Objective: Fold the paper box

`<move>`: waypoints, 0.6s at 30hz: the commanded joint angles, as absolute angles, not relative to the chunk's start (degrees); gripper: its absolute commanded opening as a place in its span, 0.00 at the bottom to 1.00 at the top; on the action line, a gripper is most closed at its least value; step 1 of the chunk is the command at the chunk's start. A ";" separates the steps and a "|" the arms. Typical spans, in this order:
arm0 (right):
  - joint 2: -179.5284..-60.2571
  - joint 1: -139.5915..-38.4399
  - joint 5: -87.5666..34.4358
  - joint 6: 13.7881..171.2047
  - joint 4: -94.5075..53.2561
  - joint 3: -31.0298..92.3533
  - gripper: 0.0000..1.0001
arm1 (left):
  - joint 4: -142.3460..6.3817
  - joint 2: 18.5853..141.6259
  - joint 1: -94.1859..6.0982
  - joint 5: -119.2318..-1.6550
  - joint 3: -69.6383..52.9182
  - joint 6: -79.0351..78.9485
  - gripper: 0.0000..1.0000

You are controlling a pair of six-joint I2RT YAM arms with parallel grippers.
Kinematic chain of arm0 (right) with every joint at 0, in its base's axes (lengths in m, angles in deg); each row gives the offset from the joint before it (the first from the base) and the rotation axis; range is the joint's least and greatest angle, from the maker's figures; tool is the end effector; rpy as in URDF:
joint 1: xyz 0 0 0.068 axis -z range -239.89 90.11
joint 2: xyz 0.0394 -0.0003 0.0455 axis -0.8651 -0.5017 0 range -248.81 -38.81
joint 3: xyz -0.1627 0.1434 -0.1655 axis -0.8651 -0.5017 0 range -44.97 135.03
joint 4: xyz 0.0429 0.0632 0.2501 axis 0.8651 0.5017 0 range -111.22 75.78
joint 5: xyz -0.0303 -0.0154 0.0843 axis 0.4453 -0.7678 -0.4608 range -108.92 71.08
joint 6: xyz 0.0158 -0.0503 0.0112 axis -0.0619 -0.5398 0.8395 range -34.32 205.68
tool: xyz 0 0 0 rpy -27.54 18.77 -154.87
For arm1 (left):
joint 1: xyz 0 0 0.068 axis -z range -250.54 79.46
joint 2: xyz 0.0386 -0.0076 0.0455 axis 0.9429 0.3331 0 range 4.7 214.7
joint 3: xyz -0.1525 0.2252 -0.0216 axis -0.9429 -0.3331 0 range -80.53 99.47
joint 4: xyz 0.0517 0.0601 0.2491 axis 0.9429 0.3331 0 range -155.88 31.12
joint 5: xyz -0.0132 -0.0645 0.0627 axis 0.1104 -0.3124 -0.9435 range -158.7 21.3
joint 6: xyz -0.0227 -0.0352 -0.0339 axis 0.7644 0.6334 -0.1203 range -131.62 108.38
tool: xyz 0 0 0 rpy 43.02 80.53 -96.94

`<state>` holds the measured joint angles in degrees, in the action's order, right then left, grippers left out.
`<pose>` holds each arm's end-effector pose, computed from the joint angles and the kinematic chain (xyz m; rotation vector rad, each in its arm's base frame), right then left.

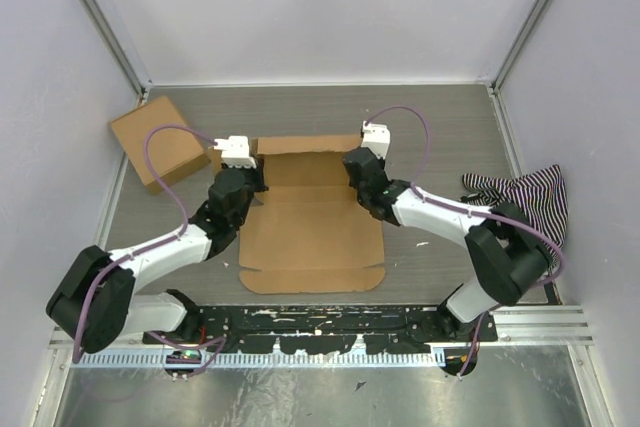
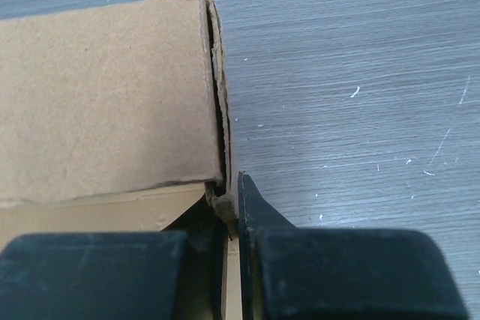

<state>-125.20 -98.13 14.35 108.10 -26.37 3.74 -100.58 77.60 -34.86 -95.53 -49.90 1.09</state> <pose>0.2645 0.1836 0.2190 0.0496 2.0367 0.0380 0.2277 -0.1438 0.2316 -0.0092 1.6940 -0.2347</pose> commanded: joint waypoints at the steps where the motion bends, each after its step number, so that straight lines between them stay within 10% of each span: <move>1: -130.34 -98.86 33.54 121.51 -12.01 8.75 0.01 | -97.79 73.69 -34.95 -97.63 -50.67 3.47 0.00; 10: -136.94 -101.92 38.01 132.24 -6.68 11.87 0.01 | -92.80 72.19 -34.87 -97.80 -49.51 4.44 0.01; 18: -130.19 -99.34 32.82 119.91 -12.66 8.54 0.01 | -86.26 69.70 -34.87 -100.32 -46.15 0.49 0.56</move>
<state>-133.14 -102.54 33.83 125.78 -15.96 11.84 -90.02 72.31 -34.67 -97.11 -49.35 2.42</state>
